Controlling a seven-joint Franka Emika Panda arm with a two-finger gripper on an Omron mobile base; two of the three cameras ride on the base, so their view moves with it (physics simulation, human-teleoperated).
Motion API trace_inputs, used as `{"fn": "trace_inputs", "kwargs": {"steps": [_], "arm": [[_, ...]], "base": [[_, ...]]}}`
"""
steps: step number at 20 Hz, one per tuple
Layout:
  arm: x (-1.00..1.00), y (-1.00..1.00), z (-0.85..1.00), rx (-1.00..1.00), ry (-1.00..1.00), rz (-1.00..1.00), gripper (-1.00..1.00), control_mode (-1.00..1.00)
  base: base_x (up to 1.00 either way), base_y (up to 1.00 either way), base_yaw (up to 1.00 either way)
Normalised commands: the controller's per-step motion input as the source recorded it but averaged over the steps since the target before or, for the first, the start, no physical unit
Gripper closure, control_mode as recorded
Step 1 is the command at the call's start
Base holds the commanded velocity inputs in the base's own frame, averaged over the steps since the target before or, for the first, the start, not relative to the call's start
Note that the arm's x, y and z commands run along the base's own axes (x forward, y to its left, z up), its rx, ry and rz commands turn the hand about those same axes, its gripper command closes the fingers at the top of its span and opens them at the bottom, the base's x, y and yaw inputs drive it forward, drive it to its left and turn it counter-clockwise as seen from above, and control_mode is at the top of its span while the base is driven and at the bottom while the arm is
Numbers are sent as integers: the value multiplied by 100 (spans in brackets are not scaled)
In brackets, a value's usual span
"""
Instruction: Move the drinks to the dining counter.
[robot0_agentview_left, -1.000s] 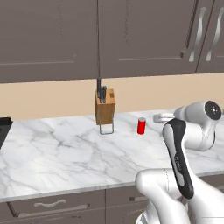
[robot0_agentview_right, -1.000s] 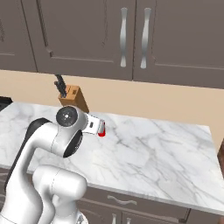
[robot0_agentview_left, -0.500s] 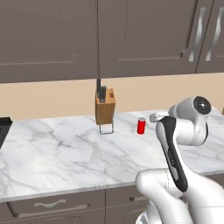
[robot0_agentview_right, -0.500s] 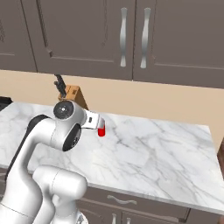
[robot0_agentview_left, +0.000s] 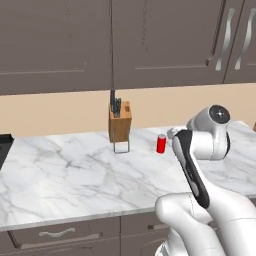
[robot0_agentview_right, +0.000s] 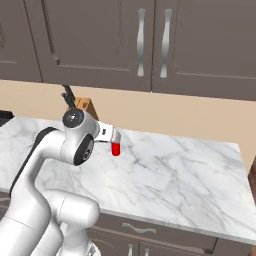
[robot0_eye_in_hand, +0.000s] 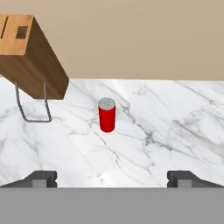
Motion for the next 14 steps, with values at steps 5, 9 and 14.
{"fn": "trace_inputs", "kwargs": {"steps": [5, 9, 14], "arm": [[23, 0, -2, -1, 2, 0, -100, -100], [27, 0, -8, 0, 8, 0, -100, -100], [26, 0, -1, 0, 10, 0, -100, -100]], "base": [[0, 0, 0], [0, 0, 0], [0, 0, 0]]}}
